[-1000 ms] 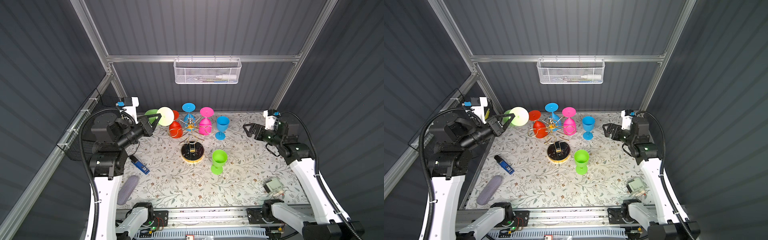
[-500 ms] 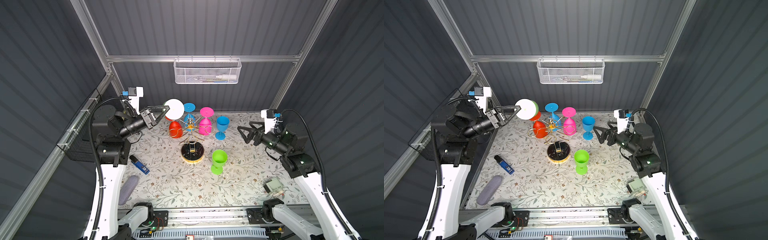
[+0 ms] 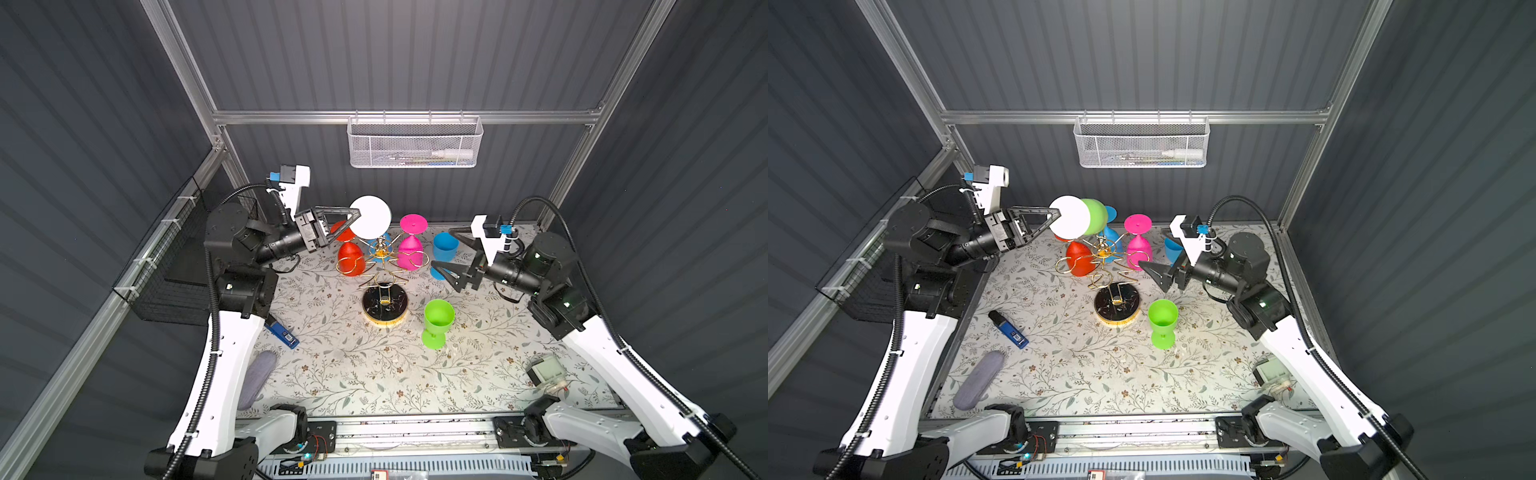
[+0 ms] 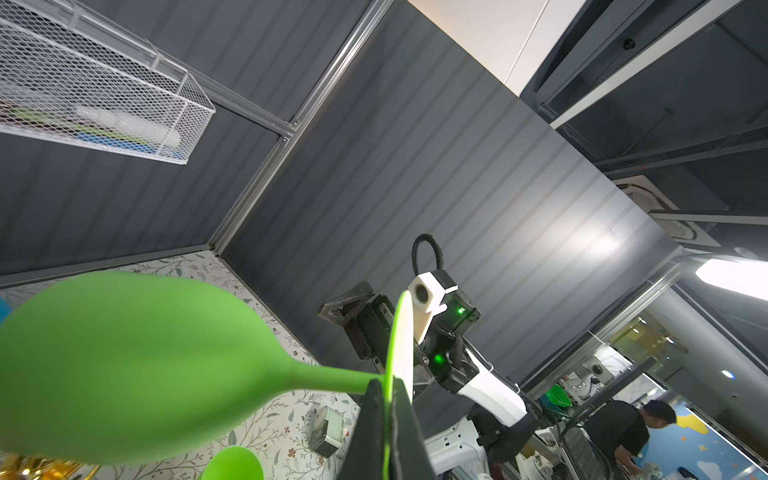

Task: Take the wine glass off the wine glass rack
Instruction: 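Raise the lime green glass with the left gripper while the right gripper approaches it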

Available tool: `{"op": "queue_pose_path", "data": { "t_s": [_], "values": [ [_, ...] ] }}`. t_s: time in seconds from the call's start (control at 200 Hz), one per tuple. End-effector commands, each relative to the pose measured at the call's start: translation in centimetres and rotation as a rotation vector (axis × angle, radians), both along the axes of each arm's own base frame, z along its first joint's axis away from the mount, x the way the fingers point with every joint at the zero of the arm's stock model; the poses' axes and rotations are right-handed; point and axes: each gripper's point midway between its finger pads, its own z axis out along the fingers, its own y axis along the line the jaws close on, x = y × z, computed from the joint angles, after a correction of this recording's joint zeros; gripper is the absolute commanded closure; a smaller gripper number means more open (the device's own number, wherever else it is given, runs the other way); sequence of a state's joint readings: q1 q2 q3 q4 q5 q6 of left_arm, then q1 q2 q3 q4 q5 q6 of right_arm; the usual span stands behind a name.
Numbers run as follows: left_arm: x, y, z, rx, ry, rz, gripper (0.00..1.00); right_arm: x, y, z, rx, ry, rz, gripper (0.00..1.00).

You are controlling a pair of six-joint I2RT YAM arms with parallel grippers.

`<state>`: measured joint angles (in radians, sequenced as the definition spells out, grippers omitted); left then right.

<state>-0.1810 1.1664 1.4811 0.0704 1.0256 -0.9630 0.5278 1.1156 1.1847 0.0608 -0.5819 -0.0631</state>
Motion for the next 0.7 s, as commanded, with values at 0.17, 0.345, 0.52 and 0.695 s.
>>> {"op": "queue_pose_path", "data": {
  "t_s": [0.17,0.345,0.52,0.695],
  "values": [
    [0.1,-1.1,0.5,-0.03,0.013,-0.068,1.0,0.0,3.2,4.4,0.04,-0.222,0.076,0.01],
    [0.2,-1.6,0.5,-0.03,0.026,-0.09,1.0,-0.2,4.4,5.4,0.05,-0.26,0.115,0.01],
    [0.7,-2.2,-0.1,-0.033,0.049,-0.108,1.0,-0.5,5.6,6.2,0.055,-0.277,0.151,0.02],
    [0.8,-3.0,-0.3,-0.044,0.06,-0.135,1.0,-0.1,6.4,6.6,0.066,-0.277,0.154,0.05]
  ]
}}
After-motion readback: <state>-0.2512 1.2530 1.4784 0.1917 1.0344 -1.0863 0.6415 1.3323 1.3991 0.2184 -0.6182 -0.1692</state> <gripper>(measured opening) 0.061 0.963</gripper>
